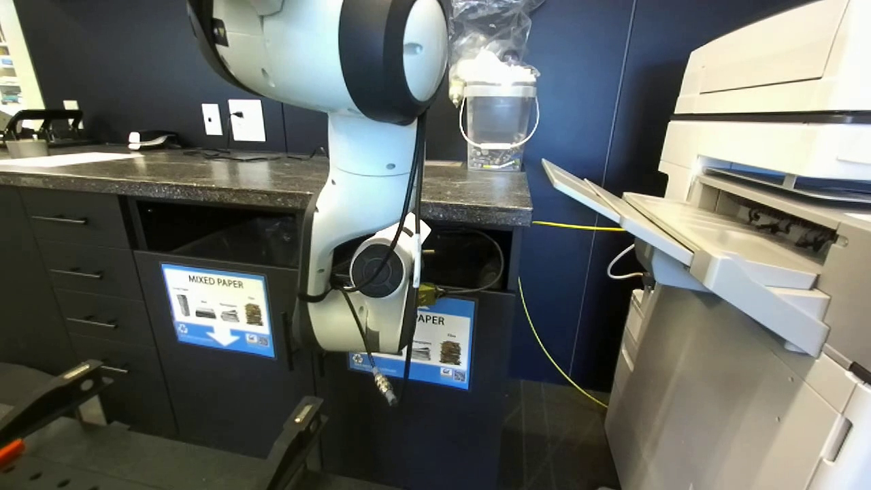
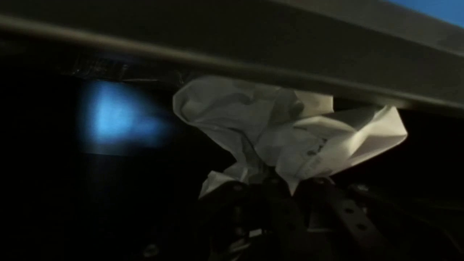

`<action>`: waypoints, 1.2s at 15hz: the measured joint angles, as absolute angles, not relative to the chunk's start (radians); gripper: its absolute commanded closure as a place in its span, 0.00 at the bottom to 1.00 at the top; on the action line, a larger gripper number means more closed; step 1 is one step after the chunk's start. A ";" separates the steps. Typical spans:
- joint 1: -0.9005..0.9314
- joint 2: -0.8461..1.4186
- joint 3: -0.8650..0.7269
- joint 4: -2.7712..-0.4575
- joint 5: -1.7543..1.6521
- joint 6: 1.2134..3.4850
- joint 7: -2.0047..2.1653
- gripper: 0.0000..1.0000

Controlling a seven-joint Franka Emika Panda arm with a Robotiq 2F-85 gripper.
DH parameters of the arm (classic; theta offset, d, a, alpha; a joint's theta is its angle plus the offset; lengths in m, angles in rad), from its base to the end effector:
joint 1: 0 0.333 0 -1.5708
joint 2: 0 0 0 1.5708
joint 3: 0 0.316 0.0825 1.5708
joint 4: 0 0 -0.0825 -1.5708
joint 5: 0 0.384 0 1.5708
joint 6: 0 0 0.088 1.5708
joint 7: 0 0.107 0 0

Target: Put the right and left pieces of white paper in the right bin respectively

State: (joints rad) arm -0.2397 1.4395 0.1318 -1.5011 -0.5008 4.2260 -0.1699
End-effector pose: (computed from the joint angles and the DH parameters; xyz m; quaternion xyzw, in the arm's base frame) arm 0.6028 -0.0235 -0.0041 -0.7712 -0.1655 -0.6135 0.0373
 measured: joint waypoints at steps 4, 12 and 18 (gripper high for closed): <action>-0.239 1.491 0.137 -1.420 -0.536 4.223 -0.135 0.91; -0.269 1.483 0.173 -1.406 -0.579 4.211 -0.114 0.20; -0.244 1.484 0.119 -1.403 -0.580 4.208 -0.046 0.00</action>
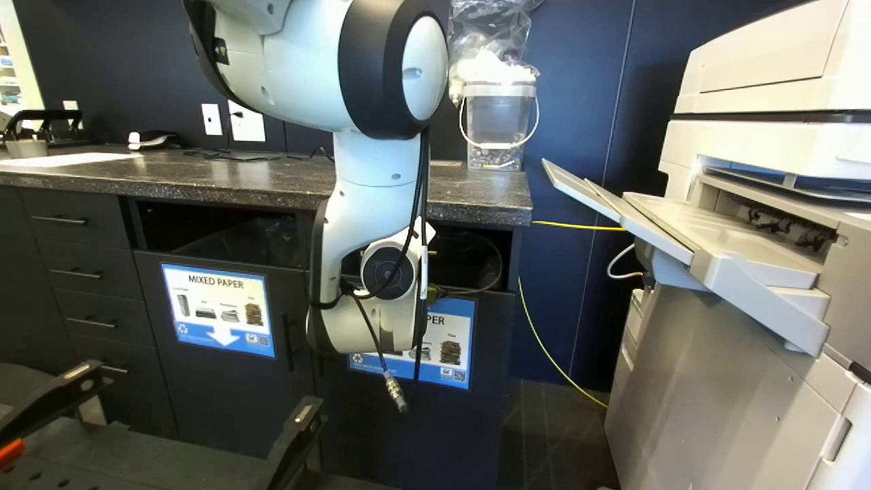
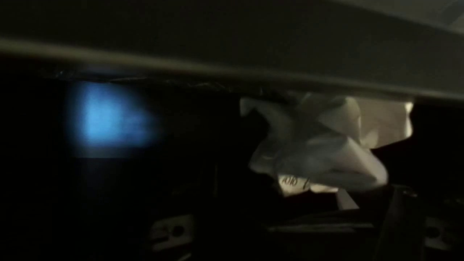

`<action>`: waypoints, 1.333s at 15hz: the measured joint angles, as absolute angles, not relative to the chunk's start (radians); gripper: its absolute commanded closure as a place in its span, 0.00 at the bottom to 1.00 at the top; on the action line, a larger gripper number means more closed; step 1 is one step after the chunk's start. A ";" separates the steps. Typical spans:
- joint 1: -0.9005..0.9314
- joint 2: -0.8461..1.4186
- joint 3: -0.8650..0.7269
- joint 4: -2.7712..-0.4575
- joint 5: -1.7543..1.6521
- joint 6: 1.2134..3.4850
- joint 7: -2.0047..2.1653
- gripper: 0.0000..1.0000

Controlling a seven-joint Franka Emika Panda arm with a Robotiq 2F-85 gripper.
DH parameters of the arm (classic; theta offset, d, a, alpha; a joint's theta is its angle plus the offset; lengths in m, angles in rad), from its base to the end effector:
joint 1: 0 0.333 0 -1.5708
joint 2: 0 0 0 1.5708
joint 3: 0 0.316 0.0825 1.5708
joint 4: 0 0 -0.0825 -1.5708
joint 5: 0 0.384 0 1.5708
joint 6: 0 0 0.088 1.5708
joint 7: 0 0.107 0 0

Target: Put the right and left pieces of white paper in the right bin respectively

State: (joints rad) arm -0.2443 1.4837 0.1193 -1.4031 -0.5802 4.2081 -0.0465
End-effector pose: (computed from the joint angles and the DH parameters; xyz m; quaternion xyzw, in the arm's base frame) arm 0.6131 -0.0270 -0.0076 -0.7664 -0.1564 -0.6189 0.0718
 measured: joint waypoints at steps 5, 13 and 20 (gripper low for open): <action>-0.202 1.484 0.047 -1.406 -0.565 4.182 0.109 0.01; -0.165 1.436 0.010 -1.517 -0.424 4.164 0.126 0.00; -0.148 1.330 0.052 -1.726 -0.277 4.215 -0.121 0.00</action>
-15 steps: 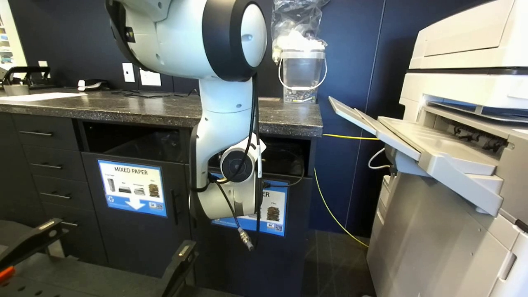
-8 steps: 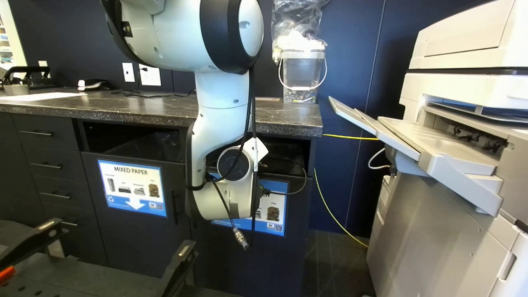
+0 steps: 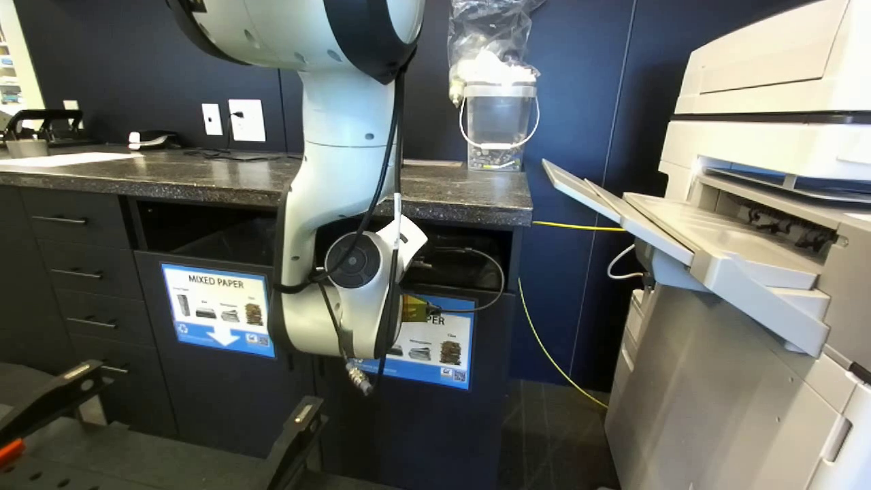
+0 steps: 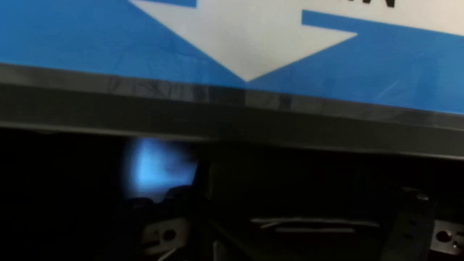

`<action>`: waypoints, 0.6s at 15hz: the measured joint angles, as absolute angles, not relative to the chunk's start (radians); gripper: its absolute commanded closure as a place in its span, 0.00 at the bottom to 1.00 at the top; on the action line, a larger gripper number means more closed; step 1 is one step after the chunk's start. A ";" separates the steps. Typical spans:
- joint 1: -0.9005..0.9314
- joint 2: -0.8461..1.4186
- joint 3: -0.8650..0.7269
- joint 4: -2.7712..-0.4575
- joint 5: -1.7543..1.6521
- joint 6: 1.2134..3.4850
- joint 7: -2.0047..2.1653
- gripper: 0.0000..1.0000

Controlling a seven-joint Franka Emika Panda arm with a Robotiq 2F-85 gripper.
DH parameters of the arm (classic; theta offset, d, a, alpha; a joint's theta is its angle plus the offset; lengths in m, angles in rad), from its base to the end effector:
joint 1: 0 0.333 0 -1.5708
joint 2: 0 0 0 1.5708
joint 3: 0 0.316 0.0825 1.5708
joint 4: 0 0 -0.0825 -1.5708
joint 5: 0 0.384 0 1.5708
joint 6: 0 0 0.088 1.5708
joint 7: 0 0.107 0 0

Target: Put the right and left pieces of white paper in the right bin respectively

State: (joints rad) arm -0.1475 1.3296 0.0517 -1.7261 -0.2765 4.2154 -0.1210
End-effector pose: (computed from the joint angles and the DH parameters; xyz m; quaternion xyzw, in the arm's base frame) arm 0.5720 -0.0230 -0.0072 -0.8273 -0.1018 -0.5522 0.0157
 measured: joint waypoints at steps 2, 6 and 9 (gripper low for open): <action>-0.158 1.289 0.083 -1.780 -0.243 4.216 -0.215 0.00; -0.178 1.172 0.134 -1.931 -0.147 4.215 -0.381 0.00; -0.155 1.074 0.117 -2.090 -0.075 4.215 -0.405 0.00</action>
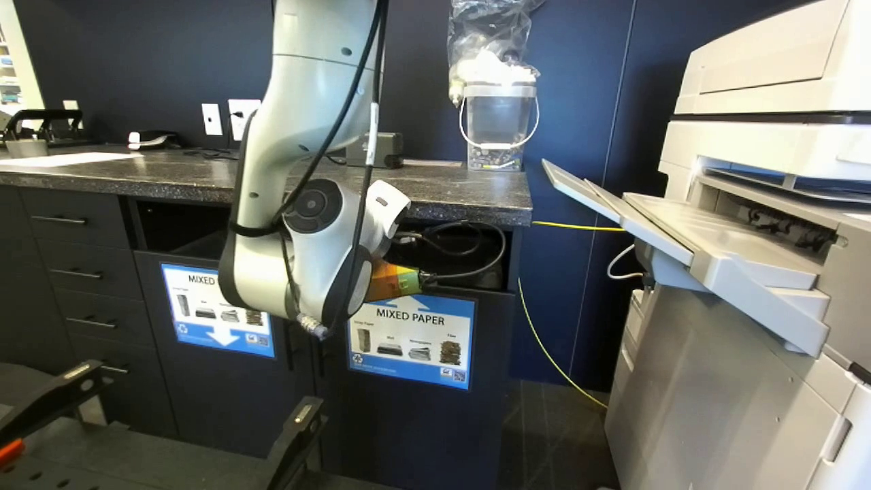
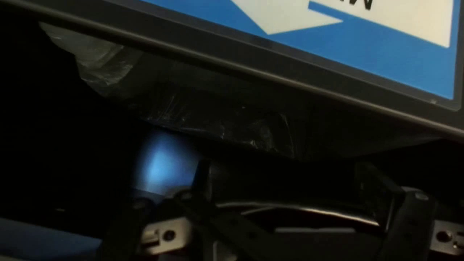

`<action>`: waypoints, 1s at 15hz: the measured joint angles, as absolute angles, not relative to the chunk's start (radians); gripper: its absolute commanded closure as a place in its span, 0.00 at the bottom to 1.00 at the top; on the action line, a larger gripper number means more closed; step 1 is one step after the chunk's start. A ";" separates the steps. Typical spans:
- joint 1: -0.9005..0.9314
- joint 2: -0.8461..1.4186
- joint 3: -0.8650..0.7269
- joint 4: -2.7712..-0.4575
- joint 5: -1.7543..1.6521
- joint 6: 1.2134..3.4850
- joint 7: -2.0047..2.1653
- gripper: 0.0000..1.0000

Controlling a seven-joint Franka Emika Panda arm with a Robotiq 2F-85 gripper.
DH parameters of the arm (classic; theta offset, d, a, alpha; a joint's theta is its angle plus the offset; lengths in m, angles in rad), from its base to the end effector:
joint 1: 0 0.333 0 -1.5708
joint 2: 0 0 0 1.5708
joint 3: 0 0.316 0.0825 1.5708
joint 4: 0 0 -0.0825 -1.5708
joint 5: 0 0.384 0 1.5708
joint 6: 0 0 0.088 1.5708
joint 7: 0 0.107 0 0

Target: Put the right and left pieces of white paper in the right bin respectively

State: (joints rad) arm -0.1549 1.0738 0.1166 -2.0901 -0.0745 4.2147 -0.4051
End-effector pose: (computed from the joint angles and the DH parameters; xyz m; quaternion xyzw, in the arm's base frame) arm 0.5293 -0.0134 0.0526 0.8507 0.1373 0.5034 0.0640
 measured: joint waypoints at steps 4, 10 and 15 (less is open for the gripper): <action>-0.036 0.940 0.008 -2.301 -0.003 4.173 -0.347 0.00; 0.105 0.654 -0.073 -2.617 0.107 4.021 -0.343 0.00; 0.229 0.394 -0.124 -2.773 0.233 3.770 -0.405 0.00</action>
State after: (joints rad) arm 0.2290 0.3944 -0.1237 -2.7725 0.2325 3.7704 -0.4055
